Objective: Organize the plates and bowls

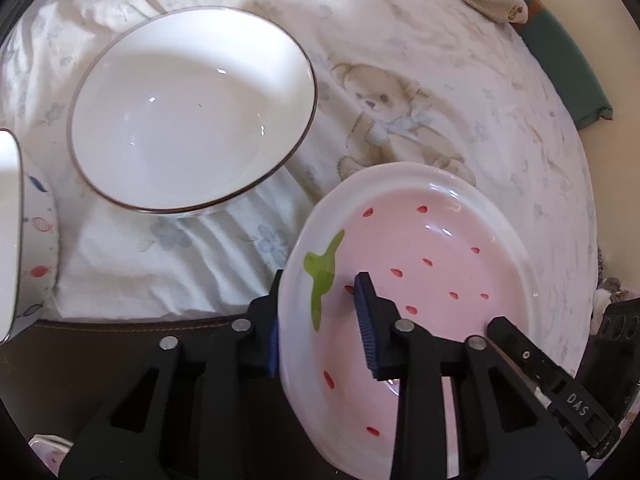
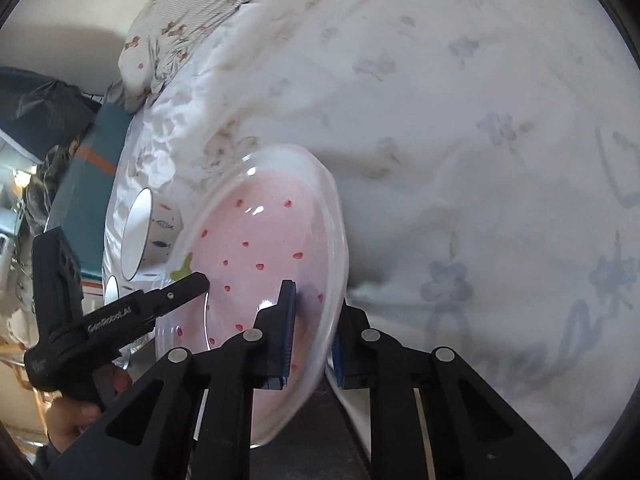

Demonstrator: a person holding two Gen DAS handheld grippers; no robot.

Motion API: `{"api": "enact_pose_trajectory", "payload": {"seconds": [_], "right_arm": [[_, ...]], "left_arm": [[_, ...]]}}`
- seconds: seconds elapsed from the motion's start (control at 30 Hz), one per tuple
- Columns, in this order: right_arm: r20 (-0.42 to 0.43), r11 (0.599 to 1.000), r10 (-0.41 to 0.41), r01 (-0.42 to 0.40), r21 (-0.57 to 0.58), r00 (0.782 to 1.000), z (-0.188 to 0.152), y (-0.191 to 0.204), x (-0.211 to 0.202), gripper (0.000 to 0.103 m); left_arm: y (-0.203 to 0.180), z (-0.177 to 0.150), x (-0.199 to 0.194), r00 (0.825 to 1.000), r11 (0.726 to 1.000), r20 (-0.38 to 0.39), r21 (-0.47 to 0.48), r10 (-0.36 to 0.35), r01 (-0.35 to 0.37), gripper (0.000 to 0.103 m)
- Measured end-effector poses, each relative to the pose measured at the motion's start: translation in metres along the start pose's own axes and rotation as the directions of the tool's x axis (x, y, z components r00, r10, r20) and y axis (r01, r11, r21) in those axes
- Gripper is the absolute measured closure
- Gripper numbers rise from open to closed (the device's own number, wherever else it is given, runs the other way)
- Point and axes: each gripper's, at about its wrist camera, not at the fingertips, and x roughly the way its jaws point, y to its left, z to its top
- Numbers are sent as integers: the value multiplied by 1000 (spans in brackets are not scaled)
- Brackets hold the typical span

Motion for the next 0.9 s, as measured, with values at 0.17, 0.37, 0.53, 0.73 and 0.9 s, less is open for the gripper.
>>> {"api": "enact_pose_trajectory", "payload": {"seconds": [0.17,0.37,0.53,0.73,0.9], "right_arm": [[7,998,17,-17,-57,1000,-4,5,-13,87],[27,996,43,-40,-86,999,-14,22,-37,87],[37,986,52,-45,-161,998,-27,50,-57,87],[43,973,86,-75,-219,995,-54,80,-80,86],[39,960,113,-99,-263,993,-80,106,-86,86]], "left_arm": [[2,-13,-19,999,999,13,-1,-45,45,80],[3,-30,-58,998,999,52,17,-40,39,80],[12,-50,-93,995,999,93,0,-46,46,80],[24,-76,-134,988,1000,151,-8,-18,20,80],[46,-99,-163,982,1000,190,-26,12,-7,80]]}}
